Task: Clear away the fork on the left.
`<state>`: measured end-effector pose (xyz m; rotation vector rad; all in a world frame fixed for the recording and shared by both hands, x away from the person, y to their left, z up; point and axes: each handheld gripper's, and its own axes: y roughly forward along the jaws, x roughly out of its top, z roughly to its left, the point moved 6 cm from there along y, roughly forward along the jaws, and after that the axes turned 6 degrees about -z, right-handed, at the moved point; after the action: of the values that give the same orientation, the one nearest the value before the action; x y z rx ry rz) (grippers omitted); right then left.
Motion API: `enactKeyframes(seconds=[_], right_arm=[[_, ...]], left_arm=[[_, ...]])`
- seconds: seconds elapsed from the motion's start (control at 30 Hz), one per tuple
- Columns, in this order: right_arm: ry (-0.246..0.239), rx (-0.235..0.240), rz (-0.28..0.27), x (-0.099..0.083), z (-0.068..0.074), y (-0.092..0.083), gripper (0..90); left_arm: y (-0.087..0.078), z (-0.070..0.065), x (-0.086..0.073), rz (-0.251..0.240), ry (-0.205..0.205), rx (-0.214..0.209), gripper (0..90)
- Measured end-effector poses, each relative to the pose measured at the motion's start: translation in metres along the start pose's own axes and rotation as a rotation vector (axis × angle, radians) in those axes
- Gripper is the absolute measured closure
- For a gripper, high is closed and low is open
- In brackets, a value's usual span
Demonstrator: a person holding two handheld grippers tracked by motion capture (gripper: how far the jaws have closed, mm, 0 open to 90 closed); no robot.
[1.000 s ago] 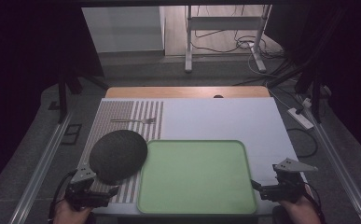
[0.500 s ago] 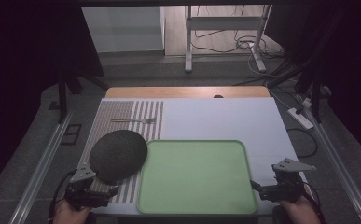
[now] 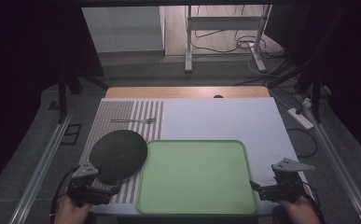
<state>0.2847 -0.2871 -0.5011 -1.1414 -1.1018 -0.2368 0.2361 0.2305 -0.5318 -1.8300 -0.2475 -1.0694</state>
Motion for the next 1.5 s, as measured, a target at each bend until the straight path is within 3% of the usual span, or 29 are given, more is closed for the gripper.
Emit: enactKeyframes(seconds=[0.47,0.7,1.0,1.37,1.5], right_arm=[[-0.014,0.003,0.006,0.0,0.002,0.001,0.3],[-0.019,0.003,0.007,0.0,0.002,0.001,0.3],[-0.026,0.001,0.012,-0.001,0.002,0.001,0.3],[-0.037,0.005,0.02,-0.001,0.003,0.002,0.3],[-0.035,0.005,0.019,-0.001,0.003,0.002,0.3]], left_arm=[[0.01,0.011,0.012,-0.021,0.011,-0.037,0.0],[0.022,0.019,0.015,-0.003,0.007,-0.053,0.0],[0.03,0.03,0.026,-0.001,-0.012,-0.046,0.0],[0.043,0.054,0.042,0.026,-0.023,-0.004,0.0],[0.049,0.061,0.047,0.027,-0.036,-0.01,0.0]])
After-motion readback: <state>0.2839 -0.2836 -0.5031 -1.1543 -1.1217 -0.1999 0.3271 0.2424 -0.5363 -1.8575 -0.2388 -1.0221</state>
